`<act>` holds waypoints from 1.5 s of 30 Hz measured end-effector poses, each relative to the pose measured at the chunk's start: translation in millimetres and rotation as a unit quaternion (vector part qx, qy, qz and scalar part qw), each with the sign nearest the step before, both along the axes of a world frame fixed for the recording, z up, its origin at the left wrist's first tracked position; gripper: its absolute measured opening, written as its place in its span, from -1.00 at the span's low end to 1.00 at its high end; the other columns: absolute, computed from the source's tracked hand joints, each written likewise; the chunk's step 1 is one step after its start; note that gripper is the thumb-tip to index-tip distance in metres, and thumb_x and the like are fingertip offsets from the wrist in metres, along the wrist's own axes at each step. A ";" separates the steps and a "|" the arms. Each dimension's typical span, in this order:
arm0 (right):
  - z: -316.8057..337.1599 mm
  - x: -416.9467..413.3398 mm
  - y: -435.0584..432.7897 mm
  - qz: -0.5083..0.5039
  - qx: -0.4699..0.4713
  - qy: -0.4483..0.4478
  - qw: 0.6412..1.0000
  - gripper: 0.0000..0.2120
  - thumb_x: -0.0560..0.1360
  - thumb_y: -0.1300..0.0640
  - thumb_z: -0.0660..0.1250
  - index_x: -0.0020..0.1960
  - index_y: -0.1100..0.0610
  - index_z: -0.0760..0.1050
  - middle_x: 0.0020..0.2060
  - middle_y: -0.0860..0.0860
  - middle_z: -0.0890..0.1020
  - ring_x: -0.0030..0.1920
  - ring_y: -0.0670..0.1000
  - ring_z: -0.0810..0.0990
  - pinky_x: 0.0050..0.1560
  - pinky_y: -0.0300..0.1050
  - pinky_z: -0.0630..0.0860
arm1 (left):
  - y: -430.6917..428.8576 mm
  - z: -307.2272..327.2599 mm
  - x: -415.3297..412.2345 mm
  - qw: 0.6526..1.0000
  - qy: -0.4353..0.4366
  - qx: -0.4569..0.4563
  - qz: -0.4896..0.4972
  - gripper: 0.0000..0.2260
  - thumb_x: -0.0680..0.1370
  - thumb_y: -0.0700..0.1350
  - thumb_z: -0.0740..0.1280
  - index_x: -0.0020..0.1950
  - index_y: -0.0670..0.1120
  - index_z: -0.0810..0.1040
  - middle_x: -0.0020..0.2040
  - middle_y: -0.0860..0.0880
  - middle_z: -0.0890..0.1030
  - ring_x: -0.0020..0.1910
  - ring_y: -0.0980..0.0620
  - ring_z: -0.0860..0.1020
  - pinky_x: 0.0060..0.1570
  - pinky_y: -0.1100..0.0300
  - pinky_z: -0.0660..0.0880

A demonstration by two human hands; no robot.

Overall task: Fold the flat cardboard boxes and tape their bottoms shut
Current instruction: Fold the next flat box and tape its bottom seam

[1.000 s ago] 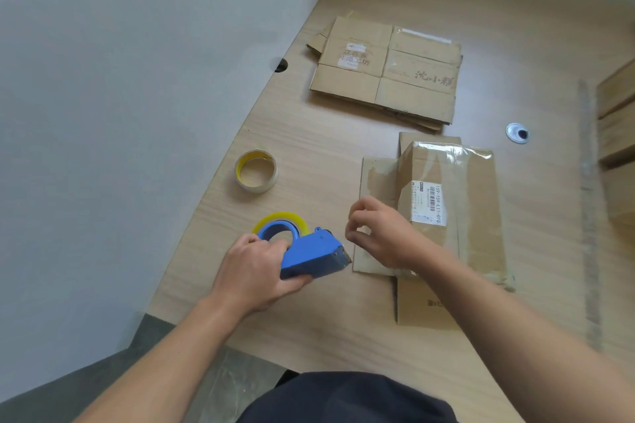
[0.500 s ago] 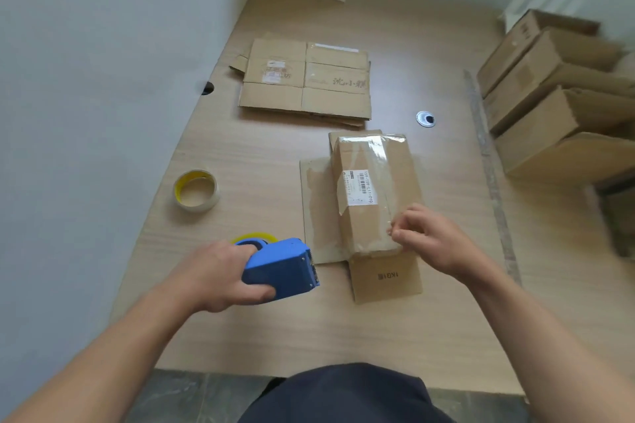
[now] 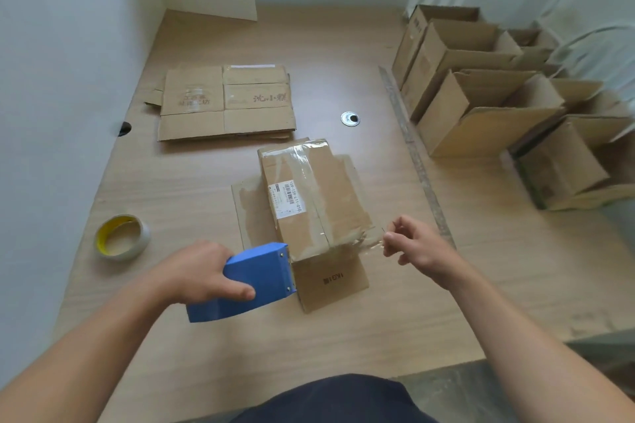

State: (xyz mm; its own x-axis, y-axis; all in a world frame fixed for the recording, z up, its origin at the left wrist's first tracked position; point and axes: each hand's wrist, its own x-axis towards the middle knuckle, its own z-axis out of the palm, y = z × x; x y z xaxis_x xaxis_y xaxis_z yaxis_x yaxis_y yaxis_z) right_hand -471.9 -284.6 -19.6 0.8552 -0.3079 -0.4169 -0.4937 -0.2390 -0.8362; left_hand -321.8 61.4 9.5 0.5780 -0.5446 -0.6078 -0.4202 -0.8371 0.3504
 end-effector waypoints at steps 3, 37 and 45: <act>-4.7 6.9 -7.5 0.013 -0.029 -0.009 0.999 -0.87 0.60 0.20 0.29 -0.14 0.10 0.44 -0.33 -0.04 0.64 -0.25 -0.09 0.57 -0.24 -0.16 0.44 | -13.9 3.8 2.9 0.999 0.022 0.021 0.018 -0.62 0.28 0.31 0.43 -0.18 0.03 0.58 -0.25 0.06 0.64 -0.28 0.12 0.60 -0.37 0.30 0.43; -75.3 37.8 -7.2 0.056 -0.127 -0.049 0.989 -0.93 0.56 0.15 0.35 -0.10 0.03 0.54 -0.16 -0.05 0.48 -0.11 -0.05 0.49 -0.12 -0.28 0.33 | -51.0 -10.4 19.6 0.979 0.115 0.106 0.132 -0.47 0.04 0.41 0.41 -0.23 0.03 0.68 -0.27 0.10 0.69 -0.24 0.11 0.65 -0.25 0.25 0.48; -83.1 44.2 1.2 0.043 -0.179 -0.036 0.982 -0.91 0.57 0.12 0.37 -0.11 0.04 0.49 -0.13 0.00 0.46 -0.06 0.05 0.50 -0.07 -0.11 0.40 | -48.8 -15.7 19.9 0.982 0.108 0.100 0.120 -0.45 0.05 0.42 0.39 -0.23 0.02 0.66 -0.26 0.10 0.67 -0.26 0.11 0.63 -0.26 0.26 0.46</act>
